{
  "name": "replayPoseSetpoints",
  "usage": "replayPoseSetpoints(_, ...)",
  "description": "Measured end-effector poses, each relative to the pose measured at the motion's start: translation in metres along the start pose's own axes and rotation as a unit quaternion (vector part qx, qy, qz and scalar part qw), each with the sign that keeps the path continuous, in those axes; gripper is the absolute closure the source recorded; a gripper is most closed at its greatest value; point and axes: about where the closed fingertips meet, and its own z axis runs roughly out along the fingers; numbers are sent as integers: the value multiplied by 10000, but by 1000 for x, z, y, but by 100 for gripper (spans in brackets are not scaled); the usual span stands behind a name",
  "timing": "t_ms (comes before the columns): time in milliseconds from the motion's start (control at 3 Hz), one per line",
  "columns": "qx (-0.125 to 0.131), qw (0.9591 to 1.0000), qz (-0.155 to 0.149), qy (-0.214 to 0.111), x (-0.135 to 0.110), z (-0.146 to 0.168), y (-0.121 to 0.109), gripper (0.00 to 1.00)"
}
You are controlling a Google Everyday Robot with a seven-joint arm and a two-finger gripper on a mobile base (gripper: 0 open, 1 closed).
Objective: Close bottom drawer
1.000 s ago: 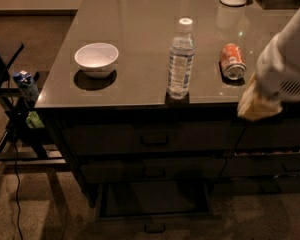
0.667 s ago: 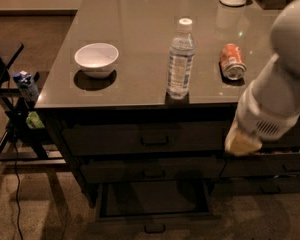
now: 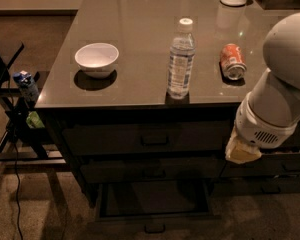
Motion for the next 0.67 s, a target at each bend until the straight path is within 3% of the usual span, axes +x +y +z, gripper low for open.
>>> replayPoseSetpoints(333, -414, 9987, 293, 67, 13, 36, 24, 100)
replayPoseSetpoints(667, -1038, 9922, 662, 191, 30, 101, 64, 100)
